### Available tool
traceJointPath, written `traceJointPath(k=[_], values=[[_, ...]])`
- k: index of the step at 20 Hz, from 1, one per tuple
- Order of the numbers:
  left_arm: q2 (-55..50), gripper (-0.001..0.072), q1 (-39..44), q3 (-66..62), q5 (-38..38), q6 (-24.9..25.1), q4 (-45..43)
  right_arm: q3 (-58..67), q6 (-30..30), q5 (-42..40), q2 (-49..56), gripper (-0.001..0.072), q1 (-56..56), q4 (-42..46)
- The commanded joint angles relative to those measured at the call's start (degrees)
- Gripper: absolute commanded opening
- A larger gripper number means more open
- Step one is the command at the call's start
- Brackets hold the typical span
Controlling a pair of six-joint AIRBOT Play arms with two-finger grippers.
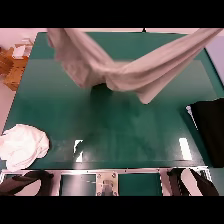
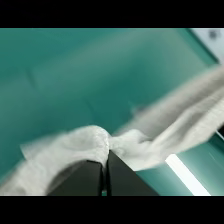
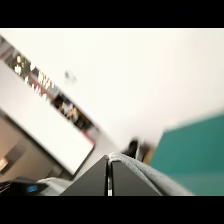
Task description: Fold the shirts.
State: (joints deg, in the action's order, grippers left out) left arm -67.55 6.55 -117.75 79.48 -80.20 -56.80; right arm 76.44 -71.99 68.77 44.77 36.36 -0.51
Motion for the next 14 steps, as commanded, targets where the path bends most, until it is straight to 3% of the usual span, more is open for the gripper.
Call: traceJointPath(k=[1, 5, 9, 12, 14], values=[[6.67, 0.0022, 0.0, -11.56, -8.07, -3.82, -15.15, 11.85, -1.51, -8.28, -2.43, 0.0013, 5.35, -2.47], [17.94, 0.0022, 0.0, -1.73, -20.15, -3.82, -24.26, 14.4, -0.87, -12.15, -5.29, 0.0014, 9.05, 0.92], [17.05, 0.0023, 0.02, 0.74, -16.48, -4.9, -25.97, 12.04, -4.61, -9.46, -5.62, 0.0014, 8.9, 16.68], [13.09, 0.0023, 0.0, 7.78, -12.02, -4.85, -25.92, 1.75, -3.89, -8.37, -5.6, 0.0013, 7.06, 17.33], [9.01, 0.0023, 0.02, 13.99, -11.5, -4.83, -24.7, -8.74, -0.28, -11.78, -5.33, 0.0014, 2.82, 17.9]])
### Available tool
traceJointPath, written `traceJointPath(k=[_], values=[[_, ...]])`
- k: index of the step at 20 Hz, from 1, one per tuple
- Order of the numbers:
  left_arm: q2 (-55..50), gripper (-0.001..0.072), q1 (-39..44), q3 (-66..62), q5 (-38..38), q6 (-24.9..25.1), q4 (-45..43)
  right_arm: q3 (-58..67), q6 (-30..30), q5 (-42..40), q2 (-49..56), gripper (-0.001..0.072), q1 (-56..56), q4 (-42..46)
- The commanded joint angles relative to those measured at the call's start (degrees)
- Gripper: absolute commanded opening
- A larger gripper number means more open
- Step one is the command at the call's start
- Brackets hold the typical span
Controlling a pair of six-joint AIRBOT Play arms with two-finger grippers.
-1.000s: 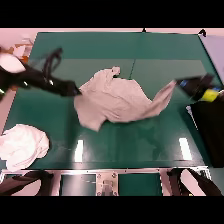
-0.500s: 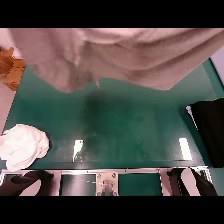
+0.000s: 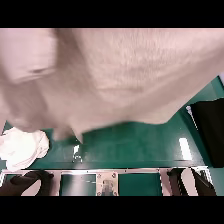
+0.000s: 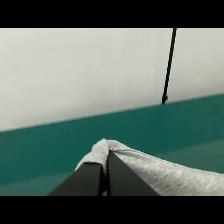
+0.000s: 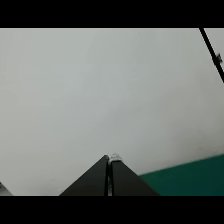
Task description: Fold the shirts.
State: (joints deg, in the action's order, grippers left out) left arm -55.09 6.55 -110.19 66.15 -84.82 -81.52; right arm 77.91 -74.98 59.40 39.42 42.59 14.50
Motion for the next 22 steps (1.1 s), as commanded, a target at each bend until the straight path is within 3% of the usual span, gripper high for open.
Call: traceJointPath(k=[1, 5, 7, 11, 14, 18, 22], values=[[-6.12, 0.0023, 0.02, 9.75, 1.51, -0.11, 1.31, -15.8, 4.55, -5.86, 0.68, 0.0014, -6.25, 3.19], [-20.04, 0.0023, 0.02, 20.04, -3.69, 1.51, 6.4, -31.93, 13.57, -24.65, 11.41, 0.0014, -18.21, 3.13], [-28.17, 0.0023, 0.02, 20.9, -6.99, 1.29, 7.56, -31.19, 16.7, -27.56, 22.69, 0.0014, -21.18, 1.99], [-36.94, 0.0023, 0.0, 20.9, -16.68, 1.14, 12.87, -20.35, 18.69, -24.24, 43.28, 0.0014, -22.08, -0.13], [-37.18, 0.0022, -0.46, 19.71, -20.92, 0.61, 12.63, -9.97, 18.64, -18.23, 51.74, 0.0014, -22.08, -0.13], [-37.16, 0.0022, -5.7, 17.35, -16.17, -1.29, 13.33, -3.28, 18.43, -16.98, 53.07, 0.0013, -21.31, 1.01], [-37.68, 0.0023, -8.41, 17.77, -5.01, 3.78, 12.92, -5.07, 12.2, -9.66, 53.02, 0.0012, -20.0, 13.53]])
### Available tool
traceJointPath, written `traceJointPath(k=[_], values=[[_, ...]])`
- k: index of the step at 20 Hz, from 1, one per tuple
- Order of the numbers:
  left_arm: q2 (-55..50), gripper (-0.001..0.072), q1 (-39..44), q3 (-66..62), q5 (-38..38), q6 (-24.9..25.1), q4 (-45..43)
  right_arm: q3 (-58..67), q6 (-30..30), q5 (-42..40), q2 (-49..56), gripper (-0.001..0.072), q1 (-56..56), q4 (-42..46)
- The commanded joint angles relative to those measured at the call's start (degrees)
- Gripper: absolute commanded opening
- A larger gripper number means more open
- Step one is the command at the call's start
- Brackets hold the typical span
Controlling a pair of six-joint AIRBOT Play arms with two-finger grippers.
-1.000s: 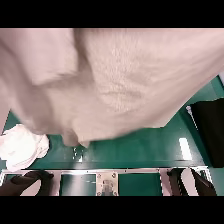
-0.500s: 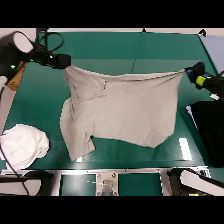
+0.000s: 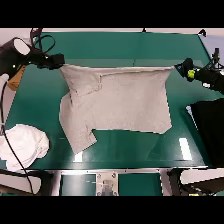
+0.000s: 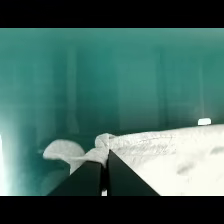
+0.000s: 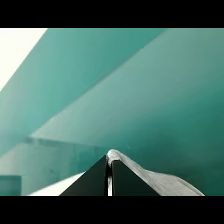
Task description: Fold the shirts.
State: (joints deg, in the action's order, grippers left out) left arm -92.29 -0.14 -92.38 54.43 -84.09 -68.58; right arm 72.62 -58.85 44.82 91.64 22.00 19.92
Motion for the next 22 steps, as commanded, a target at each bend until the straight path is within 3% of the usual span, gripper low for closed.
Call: traceJointPath(k=[1, 9, 14, 22], values=[[-0.57, 0.0023, -1.75, 0.7, 7.8, 3.65, 0.04, -1.29, -5.18, 6.75, 0.74, 0.0012, 0.59, 11.26], [-0.57, 0.0023, -1.57, 14.29, 13.55, 5.22, 1.73, -16.0, -6.14, 9.31, -2.08, 0.0011, 0.79, 19.19], [-0.59, 0.0023, -1.57, 15.43, 11.98, 6.69, 7.78, -16.39, -6.88, 9.29, -2.14, 0.0012, 0.92, 19.15], [-0.59, 0.0023, -1.62, 15.65, 12.48, 6.54, 4.74, -16.74, -7.19, 9.68, -4.07, 0.0012, 5.42, 20.24]])
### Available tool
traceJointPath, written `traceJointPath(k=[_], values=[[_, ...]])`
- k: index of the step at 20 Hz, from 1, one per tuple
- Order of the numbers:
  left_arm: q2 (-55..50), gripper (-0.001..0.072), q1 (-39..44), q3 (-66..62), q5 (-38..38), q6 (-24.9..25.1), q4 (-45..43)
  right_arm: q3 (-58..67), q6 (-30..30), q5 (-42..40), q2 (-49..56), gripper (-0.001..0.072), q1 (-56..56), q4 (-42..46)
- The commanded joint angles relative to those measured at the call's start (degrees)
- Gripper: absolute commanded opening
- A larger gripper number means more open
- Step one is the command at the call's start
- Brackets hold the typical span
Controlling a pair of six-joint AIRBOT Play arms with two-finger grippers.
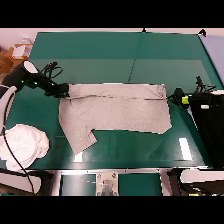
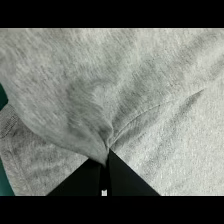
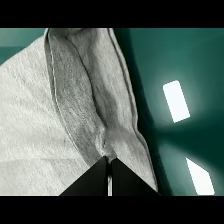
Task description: Fold the shirts.
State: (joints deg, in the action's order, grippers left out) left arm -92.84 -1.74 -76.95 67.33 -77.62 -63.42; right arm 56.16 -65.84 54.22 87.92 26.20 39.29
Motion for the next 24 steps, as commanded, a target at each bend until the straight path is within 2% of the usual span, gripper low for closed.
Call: traceJointPath(k=[1, 5, 6, 7, 8, 9, 11, 13, 15, 16, 17, 20, 24], values=[[-0.04, 0.0023, -0.02, 0.76, -0.63, 0.02, -0.37, -0.7, -0.17, 0.22, -0.35, 0.0012, 1.22, 0.83], [-0.5, 0.0024, -0.02, 2.93, -0.81, -0.28, -0.28, -1.6, -0.17, 0.13, -0.35, 0.0015, 1.09, 0.83], [-0.42, 0.0066, -0.02, 2.91, -0.74, -0.35, 0.42, -1.55, -0.15, 1.03, -0.37, 0.006, 1.11, 0.81], [-0.31, 0.0375, -0.04, 2.91, -0.68, -0.37, 1.9, -1.46, -0.15, 2.25, -0.42, 0.0156, 1.11, 0.79], [-0.2, 0.0667, -0.04, 2.91, -0.52, -0.57, 3.63, -1.16, -0.15, 3.85, -0.44, 0.0161, 1.11, 0.79], [-0.13, 0.0701, -0.04, 2.78, 0.09, -0.52, 5.42, -0.7, -0.17, 5.66, -0.46, 0.0161, 1.18, 0.81], [0.15, 0.0701, -0.04, 2.45, 3.74, -0.59, 7.34, 0.13, -0.31, 9.99, -1.27, 0.0162, 1.88, 0.83], [1.46, 0.07, -0.52, 2.51, 9.81, -1.44, 5.6, -0.07, -2.12, 12.87, -3.61, 0.0162, 3.69, 0.87], [4.13, 0.0695, -1.92, 2.93, 15.54, -4.0, 1.07, -1.57, -3.23, 15.08, -7.74, 0.0162, 6.38, 0.87], [6.32, 0.066, -2.82, 3.91, 17.73, -4.68, -1.22, -3.41, -3.63, 15.67, -10.71, 0.0162, 7.78, 0.94], [9.27, 0.0661, -3.82, 5.97, 18.82, -4.85, -3.23, -6.03, -3.67, 15.74, -13.94, 0.0161, 9.01, 1.31], [21.77, 0.0661, -8.02, 17.99, 16.04, -4.87, -7.15, -18.91, -4.98, 15.19, -25.44, 0.0161, 11.89, 1.88], [34.07, 0.0661, -10.27, 37.9, 8.31, -8.55, -5.14, -37.35, -8.66, 9.99, -39.45, 0.0163, 12.28, 1.88]])
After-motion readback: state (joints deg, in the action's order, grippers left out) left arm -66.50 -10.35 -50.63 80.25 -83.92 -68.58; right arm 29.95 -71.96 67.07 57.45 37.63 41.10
